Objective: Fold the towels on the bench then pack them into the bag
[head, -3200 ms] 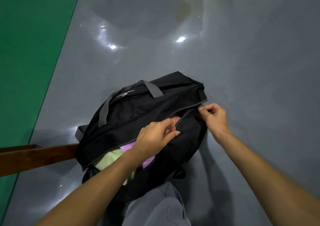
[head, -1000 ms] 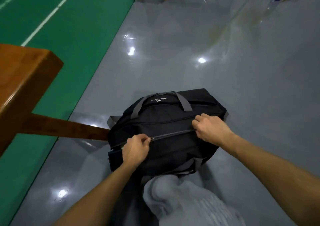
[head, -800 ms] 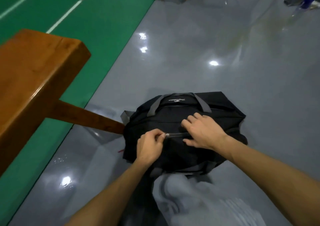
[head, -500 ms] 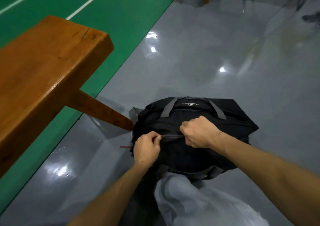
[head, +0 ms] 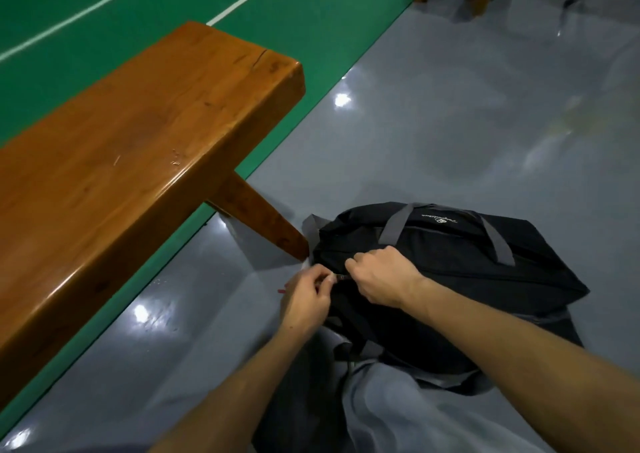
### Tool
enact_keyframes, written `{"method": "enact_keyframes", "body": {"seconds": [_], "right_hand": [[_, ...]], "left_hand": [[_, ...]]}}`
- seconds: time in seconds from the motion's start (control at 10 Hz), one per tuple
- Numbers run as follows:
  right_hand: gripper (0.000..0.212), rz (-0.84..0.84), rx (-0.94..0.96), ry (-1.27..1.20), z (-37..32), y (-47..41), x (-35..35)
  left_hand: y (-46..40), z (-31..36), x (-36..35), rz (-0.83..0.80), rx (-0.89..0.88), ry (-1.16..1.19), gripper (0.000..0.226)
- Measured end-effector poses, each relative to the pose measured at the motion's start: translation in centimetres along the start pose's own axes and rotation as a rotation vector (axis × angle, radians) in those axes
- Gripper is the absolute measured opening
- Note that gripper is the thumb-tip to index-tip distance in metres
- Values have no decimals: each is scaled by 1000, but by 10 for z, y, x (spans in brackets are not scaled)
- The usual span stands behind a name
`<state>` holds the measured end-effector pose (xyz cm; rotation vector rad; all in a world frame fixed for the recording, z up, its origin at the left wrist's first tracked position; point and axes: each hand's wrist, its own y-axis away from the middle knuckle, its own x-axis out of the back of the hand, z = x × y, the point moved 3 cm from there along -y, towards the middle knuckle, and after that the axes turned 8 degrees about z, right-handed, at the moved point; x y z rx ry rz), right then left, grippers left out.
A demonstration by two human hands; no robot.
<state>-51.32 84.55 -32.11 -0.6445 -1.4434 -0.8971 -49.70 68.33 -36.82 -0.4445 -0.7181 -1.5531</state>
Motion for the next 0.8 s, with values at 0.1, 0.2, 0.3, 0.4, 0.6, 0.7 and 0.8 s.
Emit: {"method": "enact_keyframes", "body": {"seconds": [0.1,0.2,0.3,0.4,0.6,0.7,0.8], "right_hand": [[22,13,-4,-1,16,3,3],[20,6,-39,-36,39,11,13],[26,15,-160,-77,67,18,31],[26,91,-401,-214,95,23,51],[22,187,-607,-338,107,11,33],[32,-34,-579,-420,88,5,3],[37,-107,-575,-438,74,3,-6]], "left_hand": [[-8,-31,8,46,253,-8,11],[-30,-41,2,67,438,169,13],[-64,-5,-19,88,426,265,24],[-104,46,-36,130,354,321,18],[-137,55,-19,161,248,217,8],[-120,34,-19,-111,273,22,24],[-100,36,-9,-186,211,-79,37]]}}
